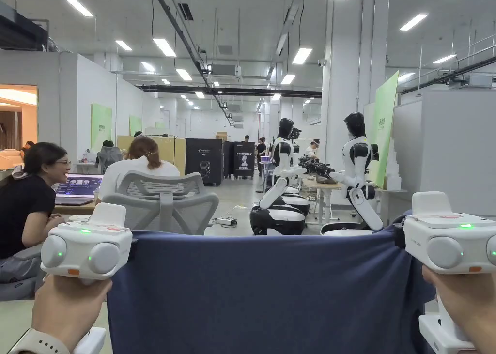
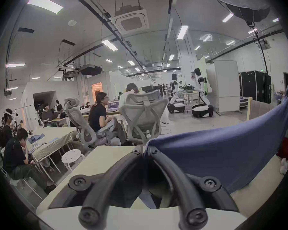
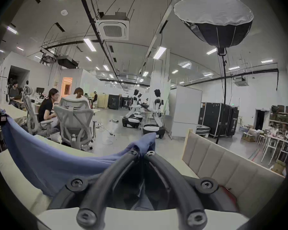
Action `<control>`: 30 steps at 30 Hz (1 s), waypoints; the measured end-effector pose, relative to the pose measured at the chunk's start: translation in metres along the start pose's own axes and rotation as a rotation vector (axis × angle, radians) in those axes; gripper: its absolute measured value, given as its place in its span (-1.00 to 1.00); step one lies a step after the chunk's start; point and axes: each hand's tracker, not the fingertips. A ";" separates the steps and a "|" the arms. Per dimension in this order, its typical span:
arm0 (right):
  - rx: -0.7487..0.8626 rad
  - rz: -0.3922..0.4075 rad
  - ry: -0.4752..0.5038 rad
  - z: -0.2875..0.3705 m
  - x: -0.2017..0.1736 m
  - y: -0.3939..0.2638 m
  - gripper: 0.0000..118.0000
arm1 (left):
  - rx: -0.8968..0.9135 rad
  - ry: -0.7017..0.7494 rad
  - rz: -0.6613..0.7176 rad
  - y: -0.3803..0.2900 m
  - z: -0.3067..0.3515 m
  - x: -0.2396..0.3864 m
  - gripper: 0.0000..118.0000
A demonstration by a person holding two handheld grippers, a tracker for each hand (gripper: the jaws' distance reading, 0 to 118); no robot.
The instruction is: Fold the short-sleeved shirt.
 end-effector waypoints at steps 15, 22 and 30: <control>-0.365 0.042 0.048 0.177 0.015 -0.227 -0.96 | -0.283 -0.144 -0.049 -0.202 0.174 0.000 -0.97; -0.632 -0.024 0.169 0.239 0.011 -0.367 -0.96 | -0.566 -0.182 -0.016 -0.347 0.232 -0.012 -0.97; -0.611 -0.009 0.104 0.264 0.002 -0.376 0.63 | -0.460 -0.115 -0.024 -0.372 0.253 -0.016 0.56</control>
